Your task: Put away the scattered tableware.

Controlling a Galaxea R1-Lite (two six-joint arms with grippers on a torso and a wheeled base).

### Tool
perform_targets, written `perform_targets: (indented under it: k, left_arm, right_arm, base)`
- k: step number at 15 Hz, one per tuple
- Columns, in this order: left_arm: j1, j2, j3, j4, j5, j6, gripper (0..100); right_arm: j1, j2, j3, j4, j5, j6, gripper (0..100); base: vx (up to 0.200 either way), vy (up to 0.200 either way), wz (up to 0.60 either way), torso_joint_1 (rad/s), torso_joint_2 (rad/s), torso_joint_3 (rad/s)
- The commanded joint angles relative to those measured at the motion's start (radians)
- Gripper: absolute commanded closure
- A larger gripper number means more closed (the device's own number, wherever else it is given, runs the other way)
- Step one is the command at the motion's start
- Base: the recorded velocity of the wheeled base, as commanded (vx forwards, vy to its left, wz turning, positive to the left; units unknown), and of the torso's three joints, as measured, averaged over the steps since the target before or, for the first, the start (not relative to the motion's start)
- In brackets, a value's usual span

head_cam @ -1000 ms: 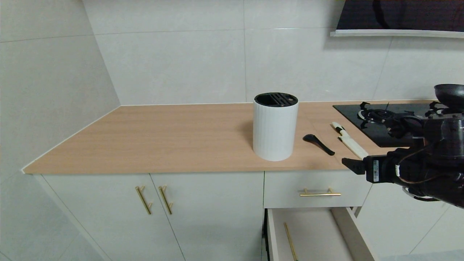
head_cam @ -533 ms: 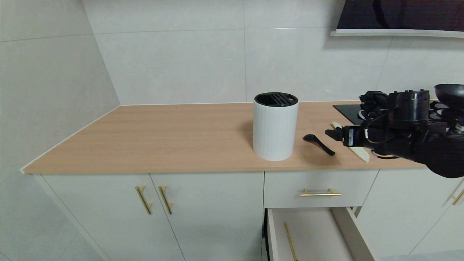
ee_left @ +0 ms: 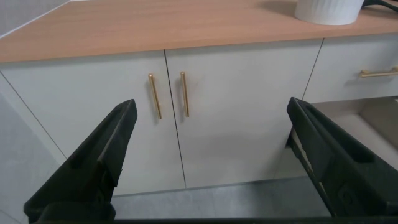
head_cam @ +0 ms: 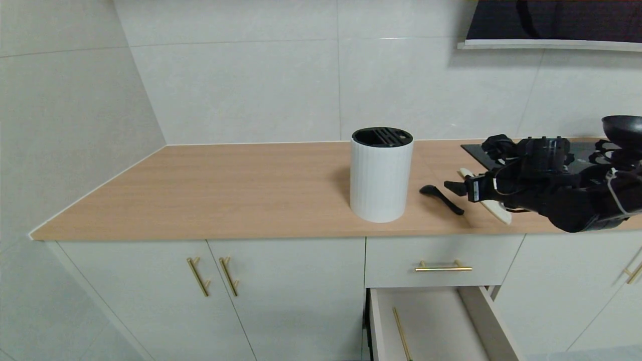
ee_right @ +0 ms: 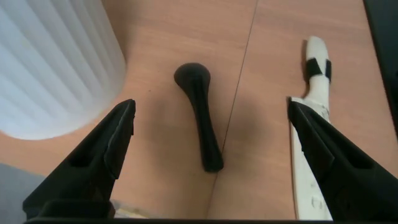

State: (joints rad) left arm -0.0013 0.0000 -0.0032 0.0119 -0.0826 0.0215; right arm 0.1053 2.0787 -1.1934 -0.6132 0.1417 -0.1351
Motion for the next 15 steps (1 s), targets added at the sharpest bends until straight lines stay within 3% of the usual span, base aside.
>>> perform_targets:
  k: [1,3,15]
  left_arm:
    - [0.000,0.000,0.000,0.000,0.000,0.000,0]
    - [0.000,0.000,0.000,0.000,0.000,0.000,0]
    - [0.000,0.000,0.000,0.000,0.000,0.000,0]
  right_arm:
    - [-0.001,0.063,0.026,-0.049,0.007,-0.027,0]
    - [0.001,0.106,0.028,-0.112,0.007,-0.031,0]
    - [-0.013,0.256,-0.080,-0.112,0.041,-0.027,0]
  base:
    - [0.000,0.000,0.00,0.000,0.00,0.000]
    - [0.000,0.000,0.00,0.000,0.00,0.000]
    - [0.000,0.000,0.00,0.000,0.00,0.000]
